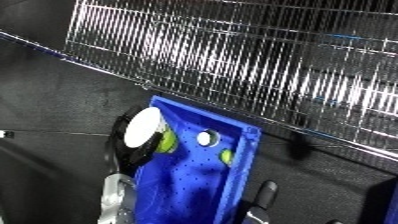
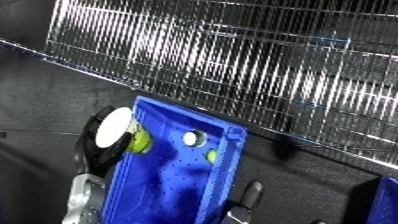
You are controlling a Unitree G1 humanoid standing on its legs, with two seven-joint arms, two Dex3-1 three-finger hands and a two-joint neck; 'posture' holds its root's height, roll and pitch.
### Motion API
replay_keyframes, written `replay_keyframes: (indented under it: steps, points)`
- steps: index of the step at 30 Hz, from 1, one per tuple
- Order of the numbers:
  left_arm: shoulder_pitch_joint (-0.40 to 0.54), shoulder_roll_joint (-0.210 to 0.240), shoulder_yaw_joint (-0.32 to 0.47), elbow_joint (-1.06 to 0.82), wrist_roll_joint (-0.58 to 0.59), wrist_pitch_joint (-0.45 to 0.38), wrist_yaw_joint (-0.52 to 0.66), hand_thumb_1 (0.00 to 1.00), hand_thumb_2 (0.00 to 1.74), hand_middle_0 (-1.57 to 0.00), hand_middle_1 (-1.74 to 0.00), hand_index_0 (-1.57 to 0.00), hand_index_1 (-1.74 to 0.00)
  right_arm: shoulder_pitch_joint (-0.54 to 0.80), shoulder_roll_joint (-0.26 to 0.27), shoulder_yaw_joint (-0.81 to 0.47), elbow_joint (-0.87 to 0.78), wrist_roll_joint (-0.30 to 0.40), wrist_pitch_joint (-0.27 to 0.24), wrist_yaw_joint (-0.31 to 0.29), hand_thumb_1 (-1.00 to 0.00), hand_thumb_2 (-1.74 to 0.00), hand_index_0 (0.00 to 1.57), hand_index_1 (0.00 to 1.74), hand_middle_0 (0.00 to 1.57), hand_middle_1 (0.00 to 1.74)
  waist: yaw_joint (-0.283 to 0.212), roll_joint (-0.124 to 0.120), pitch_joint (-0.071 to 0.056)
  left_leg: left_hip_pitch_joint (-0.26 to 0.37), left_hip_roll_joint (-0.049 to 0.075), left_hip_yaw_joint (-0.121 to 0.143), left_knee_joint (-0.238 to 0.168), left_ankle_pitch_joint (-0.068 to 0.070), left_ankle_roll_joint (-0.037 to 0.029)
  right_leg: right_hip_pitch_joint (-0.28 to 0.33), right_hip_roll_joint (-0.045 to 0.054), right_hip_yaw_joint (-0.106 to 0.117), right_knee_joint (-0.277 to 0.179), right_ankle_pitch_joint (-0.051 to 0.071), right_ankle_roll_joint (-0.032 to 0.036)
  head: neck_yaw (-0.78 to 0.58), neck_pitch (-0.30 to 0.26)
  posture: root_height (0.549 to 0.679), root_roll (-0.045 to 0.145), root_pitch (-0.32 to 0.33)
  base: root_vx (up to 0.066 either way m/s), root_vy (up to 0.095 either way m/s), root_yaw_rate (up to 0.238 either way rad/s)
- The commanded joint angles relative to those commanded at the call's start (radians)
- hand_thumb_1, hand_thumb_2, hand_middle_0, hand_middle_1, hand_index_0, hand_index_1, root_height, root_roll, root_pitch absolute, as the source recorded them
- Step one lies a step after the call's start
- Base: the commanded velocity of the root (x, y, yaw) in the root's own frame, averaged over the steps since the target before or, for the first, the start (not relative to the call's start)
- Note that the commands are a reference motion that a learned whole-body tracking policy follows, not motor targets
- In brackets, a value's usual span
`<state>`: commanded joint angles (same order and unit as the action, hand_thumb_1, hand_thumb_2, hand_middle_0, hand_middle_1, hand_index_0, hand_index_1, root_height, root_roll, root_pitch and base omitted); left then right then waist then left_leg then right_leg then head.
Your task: Pick up the object and place it into the box
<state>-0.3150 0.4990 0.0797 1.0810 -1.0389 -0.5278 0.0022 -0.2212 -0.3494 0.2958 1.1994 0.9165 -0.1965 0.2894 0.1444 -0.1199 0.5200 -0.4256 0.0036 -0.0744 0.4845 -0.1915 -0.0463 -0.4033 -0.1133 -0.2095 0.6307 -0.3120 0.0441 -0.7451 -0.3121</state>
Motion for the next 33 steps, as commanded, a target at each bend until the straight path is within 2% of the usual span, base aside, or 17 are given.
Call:
replay_keyframes:
  steps: [4, 13, 23, 26, 33]
  points:
    - [0.003, 0.003, 0.008, 0.055, 0.001, 0.021, -0.033, 0.00, 0.00, 0.00, 0.00, 0.00, 0.00, -0.002, 0.000, 0.002, 0.004, -0.006, 0.005, 0.004, 0.00, 0.00, 0.00, 0.00, 0.00, 0.00, -0.003, -0.001, 0.000, 0.003, 0.001, 0.003, 0.000, 0.000, -0.0006, 0.004, 0.0006, 0.002, -0.008, 0.002, -0.0002, 0.007, 0.005, 0.649, 0.031, 0.085, -0.001, 0.008, -0.032]
    - [0.017, -0.002, -0.011, 0.118, 0.040, 0.080, -0.053, 0.00, 0.00, 0.00, 0.00, 0.00, 0.00, -0.006, 0.000, 0.004, -0.002, -0.013, 0.013, 0.005, 0.00, 0.00, 0.00, 0.00, 0.00, 0.00, -0.010, 0.005, 0.000, 0.003, -0.006, 0.007, 0.005, -0.007, 0.0024, 0.007, 0.0013, 0.007, -0.018, 0.006, 0.0023, 0.027, 0.009, 0.650, 0.030, 0.085, 0.009, 0.002, -0.035]
    - [0.045, -0.037, -0.068, 0.164, 0.067, 0.203, -0.129, 0.00, 0.00, 0.00, 0.00, 0.00, 0.00, -0.016, -0.002, 0.000, -0.010, -0.009, 0.015, -0.001, 0.00, 0.00, 0.00, 0.00, 0.00, 0.00, -0.022, 0.025, 0.000, 0.001, -0.018, 0.011, 0.017, -0.019, 0.0080, 0.003, 0.0018, 0.018, -0.034, 0.020, 0.0082, 0.127, 0.028, 0.651, 0.031, 0.088, 0.011, -0.014, -0.073]
    - [0.055, -0.050, -0.086, 0.166, 0.070, 0.230, -0.156, 0.00, 0.00, 0.00, 0.00, 0.00, 0.00, -0.024, -0.005, 0.000, -0.014, -0.014, 0.015, -0.009, 0.00, 0.00, 0.00, 0.00, 0.00, 0.00, -0.028, 0.038, 0.000, 0.000, -0.019, 0.016, 0.022, -0.022, 0.0087, -0.001, 0.0029, 0.025, -0.039, 0.027, 0.0111, 0.181, 0.046, 0.651, 0.031, 0.089, -0.008, 0.011, -0.140]
    - [0.061, -0.083, -0.142, 0.153, 0.116, 0.269, -0.189, 0.00, 0.00, 0.00, 0.00, 0.00, 0.00, -0.056, -0.013, 0.002, -0.024, -0.020, 0.023, -0.035, 0.00, 0.00, 0.00, 0.00, 0.00, 0.00, -0.041, 0.066, 0.000, -0.001, -0.020, 0.033, 0.028, -0.022, 0.0075, -0.007, 0.0034, 0.039, -0.062, 0.054, 0.0221, 0.323, 0.053, 0.653, 0.033, 0.093, -0.015, 0.012, -0.119]
